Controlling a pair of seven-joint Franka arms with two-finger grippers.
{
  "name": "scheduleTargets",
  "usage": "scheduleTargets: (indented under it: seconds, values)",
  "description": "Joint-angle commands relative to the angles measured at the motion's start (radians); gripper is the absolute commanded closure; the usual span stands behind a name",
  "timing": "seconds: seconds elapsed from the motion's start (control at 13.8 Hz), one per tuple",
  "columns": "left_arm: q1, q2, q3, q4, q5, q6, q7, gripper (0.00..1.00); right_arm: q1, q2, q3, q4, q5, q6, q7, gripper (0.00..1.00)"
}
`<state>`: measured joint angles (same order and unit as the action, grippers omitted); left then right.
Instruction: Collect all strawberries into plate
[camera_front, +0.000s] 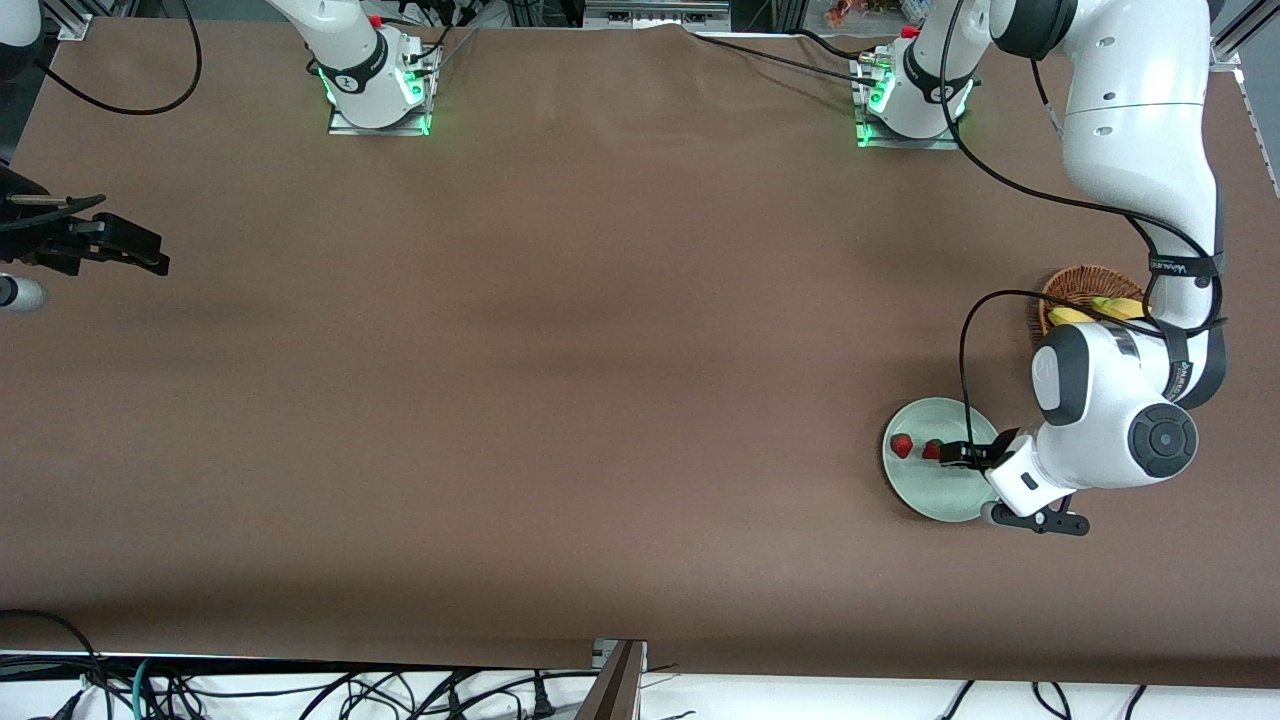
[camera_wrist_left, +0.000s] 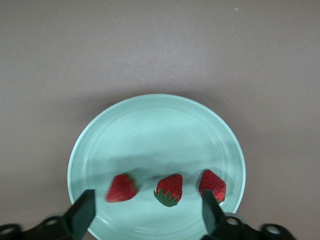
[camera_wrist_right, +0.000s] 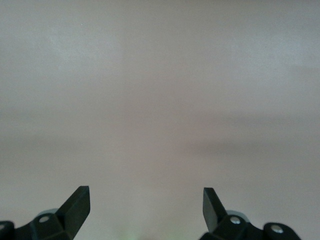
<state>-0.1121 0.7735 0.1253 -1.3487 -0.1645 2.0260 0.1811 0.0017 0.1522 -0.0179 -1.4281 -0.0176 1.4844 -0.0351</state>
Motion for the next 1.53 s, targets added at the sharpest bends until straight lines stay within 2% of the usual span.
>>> scheduleTargets:
  seconds: [0.0,0.36,0.51,0.95,1.09,1.16,1.24,1.38,1.45]
  values:
    - [-0.015,-0.075,-0.009,-0.004,-0.004,-0.041,0.018,0.0,-0.003,0.0,0.007,0.003,-0.019,0.005,-0.012,0.0]
    - [-0.024,-0.279,-0.01,-0.021,0.0,-0.271,-0.047,0.0,-0.003,0.006,0.009,0.018,-0.019,0.007,-0.011,0.0]
    - [-0.041,-0.35,-0.016,-0.021,0.043,-0.344,-0.074,0.0,-0.003,0.013,0.007,0.023,-0.019,0.005,-0.012,0.0]
    - [-0.072,-0.523,-0.01,-0.026,0.097,-0.538,-0.196,0.0,-0.003,0.013,0.007,0.023,-0.018,0.007,-0.011,0.0]
    - [-0.069,-0.563,-0.009,-0.064,0.132,-0.543,-0.198,0.0,-0.003,0.013,0.007,0.025,-0.018,0.007,-0.011,0.0]
    - [-0.067,-0.606,-0.012,-0.12,0.138,-0.514,-0.198,0.0,-0.003,0.013,0.009,0.023,-0.018,0.005,-0.011,0.0]
    - [-0.042,-0.658,-0.045,-0.197,0.138,-0.465,-0.198,0.0,-0.003,0.013,0.007,0.023,-0.018,0.007,-0.012,0.0]
    - [0.07,-0.713,-0.148,-0.277,0.138,-0.397,-0.2,0.0,-0.003,0.013,0.007,0.023,-0.018,0.007,-0.012,0.0]
    - [0.084,-0.746,-0.154,-0.315,0.137,-0.37,-0.203,0.0,-0.003,0.013,0.007,0.023,-0.018,0.007,-0.012,0.0]
